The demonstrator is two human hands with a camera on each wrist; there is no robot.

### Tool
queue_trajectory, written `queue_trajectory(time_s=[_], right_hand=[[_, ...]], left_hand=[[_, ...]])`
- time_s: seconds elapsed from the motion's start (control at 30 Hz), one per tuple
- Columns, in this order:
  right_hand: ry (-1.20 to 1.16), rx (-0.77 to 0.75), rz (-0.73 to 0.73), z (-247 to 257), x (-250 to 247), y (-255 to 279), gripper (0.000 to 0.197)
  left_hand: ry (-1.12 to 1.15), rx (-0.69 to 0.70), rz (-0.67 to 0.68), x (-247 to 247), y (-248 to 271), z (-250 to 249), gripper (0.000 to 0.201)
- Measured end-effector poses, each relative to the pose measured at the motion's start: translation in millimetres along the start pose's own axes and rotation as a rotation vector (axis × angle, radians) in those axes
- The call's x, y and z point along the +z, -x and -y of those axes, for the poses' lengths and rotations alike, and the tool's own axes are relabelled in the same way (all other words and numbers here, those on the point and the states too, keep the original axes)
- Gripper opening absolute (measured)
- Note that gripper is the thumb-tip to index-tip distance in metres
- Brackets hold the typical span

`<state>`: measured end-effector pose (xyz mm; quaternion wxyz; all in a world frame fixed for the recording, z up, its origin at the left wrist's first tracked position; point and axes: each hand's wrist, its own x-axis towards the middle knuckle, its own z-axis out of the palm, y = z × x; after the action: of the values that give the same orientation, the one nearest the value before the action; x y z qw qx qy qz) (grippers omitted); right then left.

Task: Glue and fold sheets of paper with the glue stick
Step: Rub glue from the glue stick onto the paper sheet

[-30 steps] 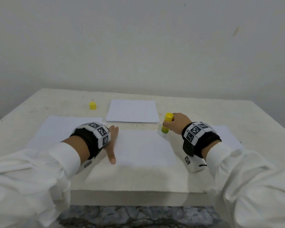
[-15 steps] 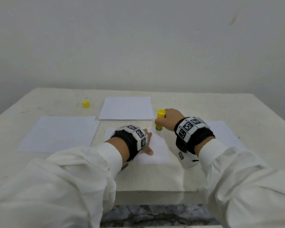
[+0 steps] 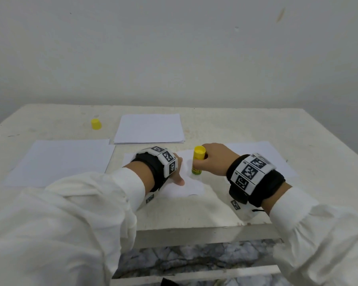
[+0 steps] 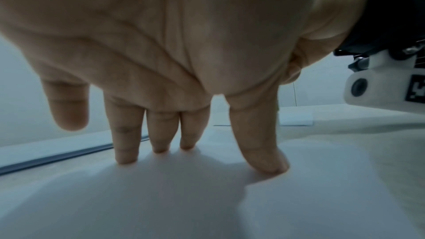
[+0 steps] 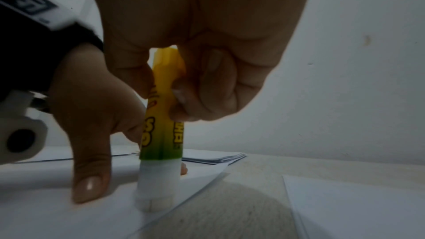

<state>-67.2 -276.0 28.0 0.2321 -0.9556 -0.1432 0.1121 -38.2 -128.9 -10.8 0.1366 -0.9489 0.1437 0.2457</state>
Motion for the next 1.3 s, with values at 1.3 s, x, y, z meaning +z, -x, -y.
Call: queue_trajectory(time_s=[1.3], right_hand=[[-0.151, 0.469, -0.247, -21, -4, -119, 0.032]], left_hand=[[0.215, 0.071, -0.111, 4, 9, 24, 0.077]])
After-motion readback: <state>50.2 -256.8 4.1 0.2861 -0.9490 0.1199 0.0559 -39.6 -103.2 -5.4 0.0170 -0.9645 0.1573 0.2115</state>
